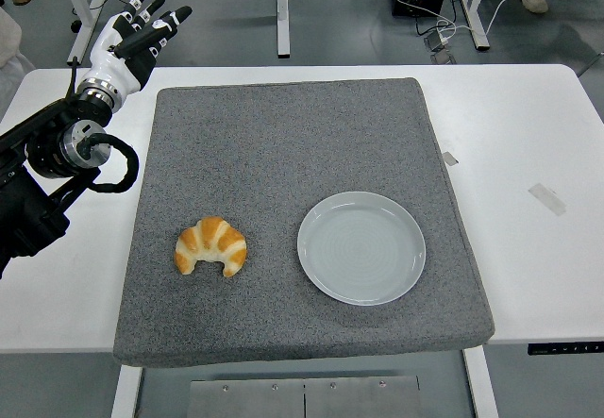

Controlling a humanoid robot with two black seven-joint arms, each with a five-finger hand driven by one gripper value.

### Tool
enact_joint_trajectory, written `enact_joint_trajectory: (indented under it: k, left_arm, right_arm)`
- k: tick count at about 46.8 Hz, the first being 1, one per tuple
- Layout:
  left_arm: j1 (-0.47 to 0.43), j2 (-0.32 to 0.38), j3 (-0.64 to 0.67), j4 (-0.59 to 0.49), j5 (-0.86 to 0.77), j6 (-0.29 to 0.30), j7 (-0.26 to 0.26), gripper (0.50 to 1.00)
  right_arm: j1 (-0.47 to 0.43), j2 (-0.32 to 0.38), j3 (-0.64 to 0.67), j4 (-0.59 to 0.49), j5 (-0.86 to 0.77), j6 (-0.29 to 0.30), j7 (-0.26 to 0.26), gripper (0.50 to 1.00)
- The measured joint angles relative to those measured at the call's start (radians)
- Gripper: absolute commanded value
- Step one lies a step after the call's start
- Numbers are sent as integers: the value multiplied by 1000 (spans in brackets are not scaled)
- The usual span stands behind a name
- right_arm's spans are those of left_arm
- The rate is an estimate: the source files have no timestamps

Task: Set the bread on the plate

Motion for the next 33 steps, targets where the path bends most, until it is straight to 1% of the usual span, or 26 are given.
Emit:
enact_joint_trajectory:
  k: [10,14,17,21,23,29,33]
  left_arm:
    - [2,-1,19,0,13,-1,-1,977]
    - [4,12,48,0,31,-22,-1,977]
    - [-13,45,117,0,90,-91,-2,977]
    - [-30,126,175,0,200,-217,-5,977]
    - [-36,153,188,0,256,-280,-6,977]
    - [-38,194,197,-1,447,-396,-16,975]
    - [-33,233,196,-1,583,-476,-48,975]
  right_arm:
    - [0,0,0,0,0,0,0,1000]
    - [0,0,0,0,0,0,0,1000]
    - [0,0,0,0,0,0,0,1000]
    - [-1,0,0,0,0,0,-1,1000]
    - [0,0,0,0,0,0,0,1000]
    - [0,0,0,0,0,0,0,1000]
    - [0,0,0,0,0,0,0,1000]
